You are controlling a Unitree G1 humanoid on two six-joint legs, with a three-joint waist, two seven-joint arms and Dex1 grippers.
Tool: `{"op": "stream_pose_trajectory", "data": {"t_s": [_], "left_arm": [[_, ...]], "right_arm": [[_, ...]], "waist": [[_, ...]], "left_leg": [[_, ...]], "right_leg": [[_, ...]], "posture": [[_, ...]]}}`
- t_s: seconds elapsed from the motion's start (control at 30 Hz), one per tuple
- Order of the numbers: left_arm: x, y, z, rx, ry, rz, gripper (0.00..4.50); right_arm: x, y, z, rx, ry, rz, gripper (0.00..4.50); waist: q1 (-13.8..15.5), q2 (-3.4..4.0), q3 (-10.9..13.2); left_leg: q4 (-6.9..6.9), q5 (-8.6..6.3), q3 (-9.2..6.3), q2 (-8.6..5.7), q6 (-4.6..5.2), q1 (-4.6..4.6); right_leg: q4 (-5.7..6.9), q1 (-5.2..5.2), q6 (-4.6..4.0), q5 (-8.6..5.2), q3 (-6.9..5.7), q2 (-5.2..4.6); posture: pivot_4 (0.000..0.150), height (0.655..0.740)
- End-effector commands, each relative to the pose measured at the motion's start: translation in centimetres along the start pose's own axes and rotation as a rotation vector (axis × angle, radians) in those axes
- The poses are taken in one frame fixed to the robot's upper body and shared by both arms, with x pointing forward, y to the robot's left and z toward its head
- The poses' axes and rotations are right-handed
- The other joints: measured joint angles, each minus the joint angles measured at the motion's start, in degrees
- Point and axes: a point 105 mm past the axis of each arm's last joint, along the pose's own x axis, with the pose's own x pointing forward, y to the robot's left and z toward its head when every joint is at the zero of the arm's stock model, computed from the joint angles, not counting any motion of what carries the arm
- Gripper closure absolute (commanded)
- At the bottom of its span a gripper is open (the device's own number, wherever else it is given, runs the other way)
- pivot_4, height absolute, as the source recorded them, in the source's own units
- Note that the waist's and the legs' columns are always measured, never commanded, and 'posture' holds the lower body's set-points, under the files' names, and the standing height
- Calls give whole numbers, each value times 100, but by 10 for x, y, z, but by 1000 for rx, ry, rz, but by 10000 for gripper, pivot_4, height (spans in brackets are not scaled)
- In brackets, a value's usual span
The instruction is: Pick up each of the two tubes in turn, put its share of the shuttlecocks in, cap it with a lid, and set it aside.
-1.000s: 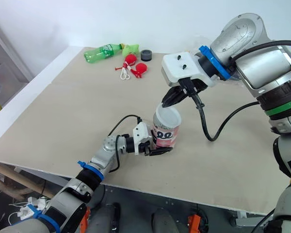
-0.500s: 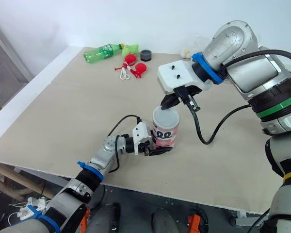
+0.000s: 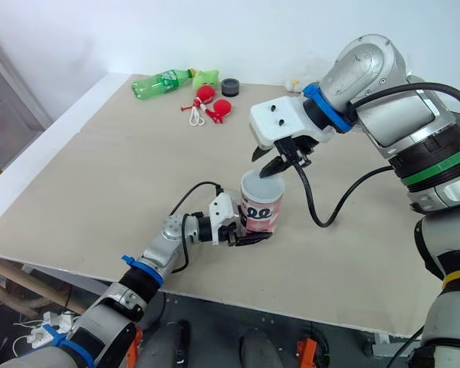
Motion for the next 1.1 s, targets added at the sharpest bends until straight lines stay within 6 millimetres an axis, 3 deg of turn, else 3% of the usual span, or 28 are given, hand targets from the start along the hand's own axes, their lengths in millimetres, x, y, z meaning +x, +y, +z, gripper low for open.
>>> {"op": "stream_pose_trajectory", "data": {"t_s": [0.03, 0.07, 0.1, 0.23, 0.27, 0.33, 0.37, 0.43, 0.53, 0.57, 0.63, 1.1], "left_arm": [[-5, -7, -26, -58, 94, -7, 14590], [-5, -7, -26, -58, 94, -7, 14590], [-5, -7, -26, -58, 94, -7, 14590], [-5, -7, -26, -58, 95, -8, 14590], [-5, -7, -26, -58, 95, -8, 14590], [-6, -7, -26, -57, 96, -8, 14590], [-6, -7, -26, -57, 96, -8, 14590], [-5, -7, -26, -56, 96, -8, 14590], [-5, -6, -26, -54, 97, -8, 14590], [-5, -6, -26, -54, 97, -8, 14590], [-5, -6, -26, -53, 97, -9, 14590], [-4, -6, -25, -50, 96, -14, 14590]], "right_arm": [[-16, -5, 8, -24, -12, -26, 6796], [-18, -7, 11, -26, -21, -36, 2305], [-20, -9, 13, -29, -29, -45, 527], [-30, -13, 25, -35, -69, -71, 527], [-32, -11, 28, -35, -82, -65, 4819], [-32, -8, 32, -27, -104, -49, 8154], [-31, -6, 33, -23, -115, -37, 15185], [-30, -2, 35, -14, -132, -13, 21849], [-25, 8, 36, -2, -140, 31, 35793], [-22, 12, 35, 4, -139, 49, 36617], [-17, 17, 33, 15, -139, 71, 44521], [19, 38, 8, 86, -89, 181, 44521]], "waist": [[0, 0, 0], [-1, 0, 0], [-3, 0, 0], [-4, 0, 0], [-3, 0, 0], [1, -1, 1], [1, -1, 0], [0, -1, 1], [-5, -1, 1], [-5, -1, 1], [-7, -2, 0], [-5, -21, -17]], "left_leg": [[0, 0, 0, 0, 0, 0], [0, 0, 1, 0, 0, 0], [0, 0, 1, 0, 0, 0], [0, 0, 1, 0, 0, 0], [0, 0, 1, 0, 0, 0], [-2, 0, 1, 0, 0, -1], [-3, 0, 1, 0, 0, -2], [-3, 0, 1, 0, -1, -2], [-3, 0, 1, 0, 0, -1], [-3, 0, 1, 0, 0, -1], [-2, 0, 2, 0, 0, -1], [-2, 0, -1, 1, 0, 1]], "right_leg": [[0, 0, 0, 0, 0, 0], [0, 0, 0, 0, 1, 0], [0, 0, 0, 0, 1, 0], [0, -2, -1, 1, 1, 0], [0, -2, -1, 1, 1, 0], [0, -3, 0, 0, 2, 0], [0, -2, -1, -1, 1, 0], [0, -2, -1, -1, 2, 0], [0, -3, -1, -1, 3, 0], [0, -3, -1, -1, 3, 0], [0, -4, -1, -1, 3, 0], [0, -2, 1, -1, -2, 1]], "posture": [[1500, 7400], [1500, 7400], [1500, 7400], [1500, 7400], [1500, 7400], [1500, 7400], [1500, 7400], [1500, 7400], [1500, 7400], [1500, 7400], [1500, 7400], [1500, 7400]]}}
